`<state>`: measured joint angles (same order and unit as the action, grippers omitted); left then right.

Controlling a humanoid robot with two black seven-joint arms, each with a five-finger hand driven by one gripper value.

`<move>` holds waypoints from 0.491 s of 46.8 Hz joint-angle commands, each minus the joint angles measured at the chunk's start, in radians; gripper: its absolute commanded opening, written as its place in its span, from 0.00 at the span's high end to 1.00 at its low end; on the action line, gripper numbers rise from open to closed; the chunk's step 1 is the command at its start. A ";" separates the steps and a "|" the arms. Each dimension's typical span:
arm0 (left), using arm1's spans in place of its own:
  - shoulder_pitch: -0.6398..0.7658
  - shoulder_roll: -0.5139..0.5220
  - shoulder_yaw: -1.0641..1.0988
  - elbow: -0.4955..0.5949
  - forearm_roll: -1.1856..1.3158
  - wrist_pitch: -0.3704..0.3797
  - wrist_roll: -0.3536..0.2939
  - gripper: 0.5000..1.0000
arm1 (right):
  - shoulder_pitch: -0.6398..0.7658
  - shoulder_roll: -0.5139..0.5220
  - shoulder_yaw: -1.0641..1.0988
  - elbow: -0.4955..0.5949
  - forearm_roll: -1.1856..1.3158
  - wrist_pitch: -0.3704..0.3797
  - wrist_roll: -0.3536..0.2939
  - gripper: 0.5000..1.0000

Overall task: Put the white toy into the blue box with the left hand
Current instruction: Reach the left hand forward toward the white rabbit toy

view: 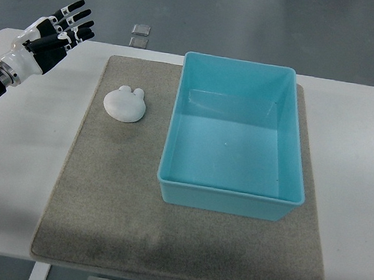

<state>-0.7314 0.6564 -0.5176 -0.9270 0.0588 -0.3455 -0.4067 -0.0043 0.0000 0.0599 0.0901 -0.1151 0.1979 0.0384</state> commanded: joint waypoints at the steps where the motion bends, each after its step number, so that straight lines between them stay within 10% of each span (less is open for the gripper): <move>1: 0.000 0.022 0.002 -0.035 0.081 0.005 0.000 0.32 | 0.000 0.000 0.000 -0.001 0.000 0.000 0.000 0.13; 23: -0.066 0.080 0.131 -0.112 0.314 0.016 0.000 0.30 | 0.000 0.000 0.000 -0.001 0.000 0.000 0.000 0.13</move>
<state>-0.7815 0.7360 -0.4144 -1.0378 0.3124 -0.3381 -0.4068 -0.0043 0.0000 0.0598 0.0895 -0.1151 0.1979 0.0383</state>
